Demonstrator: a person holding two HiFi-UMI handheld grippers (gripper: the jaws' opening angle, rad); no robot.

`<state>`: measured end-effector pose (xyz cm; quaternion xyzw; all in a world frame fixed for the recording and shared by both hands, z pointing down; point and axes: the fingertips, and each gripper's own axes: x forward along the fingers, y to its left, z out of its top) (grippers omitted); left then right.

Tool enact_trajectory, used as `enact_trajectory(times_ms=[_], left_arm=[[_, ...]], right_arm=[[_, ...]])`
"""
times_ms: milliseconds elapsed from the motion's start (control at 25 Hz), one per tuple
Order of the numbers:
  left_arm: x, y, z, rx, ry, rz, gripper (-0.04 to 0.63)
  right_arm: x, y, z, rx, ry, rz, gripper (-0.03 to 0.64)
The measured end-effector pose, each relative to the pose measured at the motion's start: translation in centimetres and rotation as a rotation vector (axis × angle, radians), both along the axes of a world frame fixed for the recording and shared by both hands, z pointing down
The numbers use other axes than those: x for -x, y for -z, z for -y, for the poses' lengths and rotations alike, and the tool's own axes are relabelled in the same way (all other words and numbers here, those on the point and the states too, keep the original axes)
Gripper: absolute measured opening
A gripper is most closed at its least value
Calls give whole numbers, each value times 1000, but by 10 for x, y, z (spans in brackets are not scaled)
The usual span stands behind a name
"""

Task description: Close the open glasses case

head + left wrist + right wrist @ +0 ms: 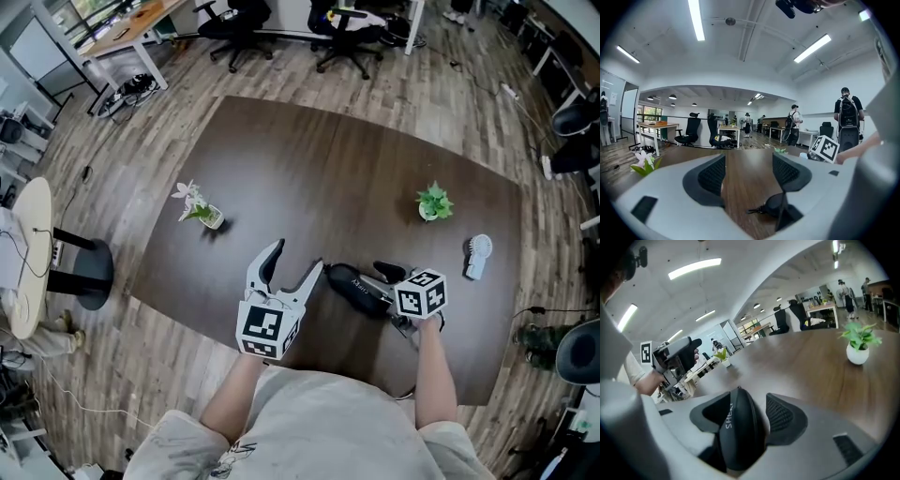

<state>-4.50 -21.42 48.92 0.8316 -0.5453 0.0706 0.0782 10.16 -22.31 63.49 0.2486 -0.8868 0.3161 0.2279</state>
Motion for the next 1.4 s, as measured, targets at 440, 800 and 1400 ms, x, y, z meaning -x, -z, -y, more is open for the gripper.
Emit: enact_trajectory(times_ms=[440,800,1400], left_arm=[[-2,-3,0,8,-1,-5,318],[2,-5,-4,15,3,-11,318],[-5,13,-4,-27,-29,-38,319]], right_arm=[[21,-15,-31,125,146,7,257],[52,-27,-75,100,339,-146,296],[44,58,-41,-132,198,75,261]])
